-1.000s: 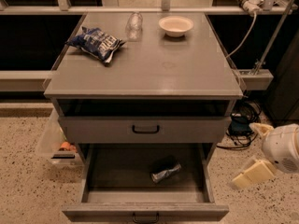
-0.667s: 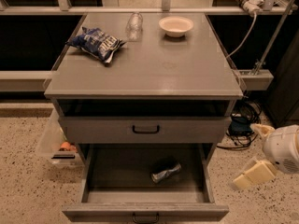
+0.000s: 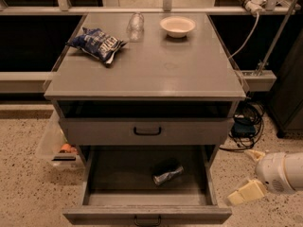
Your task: Pick redbull can from middle drawer and place on counter
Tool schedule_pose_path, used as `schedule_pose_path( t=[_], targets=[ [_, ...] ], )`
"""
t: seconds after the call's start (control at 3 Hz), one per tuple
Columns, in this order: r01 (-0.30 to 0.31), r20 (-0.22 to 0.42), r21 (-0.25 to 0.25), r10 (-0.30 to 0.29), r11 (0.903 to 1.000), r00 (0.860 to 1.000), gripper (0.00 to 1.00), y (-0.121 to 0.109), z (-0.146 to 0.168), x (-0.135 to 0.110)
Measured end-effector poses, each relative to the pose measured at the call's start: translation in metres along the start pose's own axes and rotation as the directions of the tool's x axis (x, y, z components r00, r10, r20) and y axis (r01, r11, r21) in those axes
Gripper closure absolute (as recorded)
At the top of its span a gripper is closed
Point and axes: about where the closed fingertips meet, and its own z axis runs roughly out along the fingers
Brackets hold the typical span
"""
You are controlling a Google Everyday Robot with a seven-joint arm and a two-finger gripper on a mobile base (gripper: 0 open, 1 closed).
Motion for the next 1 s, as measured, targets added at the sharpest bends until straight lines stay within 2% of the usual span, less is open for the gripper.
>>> schedule_pose_path(
  t=[0.33,0.67,1.0],
  targets=[
    [-0.026,0.030,-0.113,0.030,0.9933,0.999,0.00,-0.003,0.056,0.027],
    [-0.038,0.009,-0.196,0.040,0.9798,0.999,0.00,-0.001,0.104,0.046],
    [-0.044,0.007,-0.210,0.047,0.9766,0.999,0.00,0.001,0.111,0.049]
  ],
)
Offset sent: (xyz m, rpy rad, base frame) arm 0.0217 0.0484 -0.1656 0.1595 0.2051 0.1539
